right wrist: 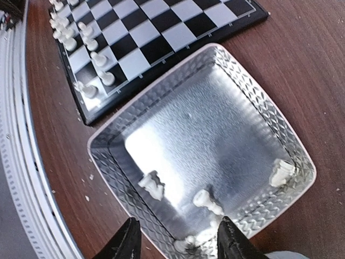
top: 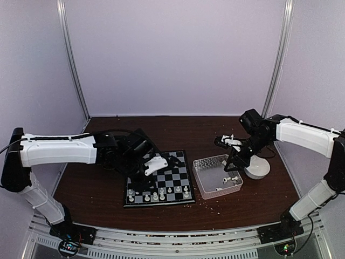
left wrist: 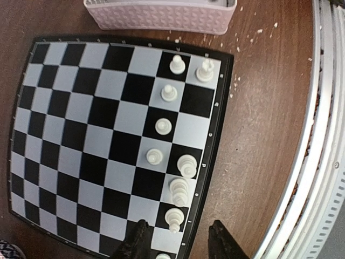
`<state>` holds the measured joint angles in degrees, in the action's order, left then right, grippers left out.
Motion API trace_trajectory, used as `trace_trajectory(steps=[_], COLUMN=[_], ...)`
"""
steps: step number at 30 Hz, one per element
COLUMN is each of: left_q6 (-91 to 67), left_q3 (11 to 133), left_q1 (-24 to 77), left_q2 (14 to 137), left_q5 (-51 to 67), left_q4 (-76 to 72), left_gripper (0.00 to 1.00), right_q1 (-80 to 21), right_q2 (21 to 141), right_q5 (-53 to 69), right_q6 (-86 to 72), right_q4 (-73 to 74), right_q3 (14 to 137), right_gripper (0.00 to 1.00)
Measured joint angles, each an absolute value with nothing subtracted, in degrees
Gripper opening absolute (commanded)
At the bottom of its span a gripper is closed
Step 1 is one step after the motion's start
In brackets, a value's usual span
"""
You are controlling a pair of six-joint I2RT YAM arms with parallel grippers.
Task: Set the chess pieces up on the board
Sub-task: Place the chess piece on the chessboard, then pick up the chess piece from the storage box.
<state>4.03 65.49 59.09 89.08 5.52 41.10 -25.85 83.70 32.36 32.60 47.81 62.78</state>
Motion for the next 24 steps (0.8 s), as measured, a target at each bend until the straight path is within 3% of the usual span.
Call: trace_trajectory(steps=[9, 24], left_q6=[4.5, -5.1], left_q3=[71.9, 67.7], left_q1=[59.1, 58.9], left_q2=[85.4, 85.1], left_q5=[4.9, 4.7], left_q4=[37.7, 20.5], left_gripper=[0.41, 0.45], right_q1=[-29.4, -36.6], right_q2=[92.0, 102.3], right_q5=[17.0, 1.4], right_q6=[40.3, 47.9], right_q4=[55.1, 55.9], right_q3=[68.2, 69.8], right_gripper=[0.41, 0.41])
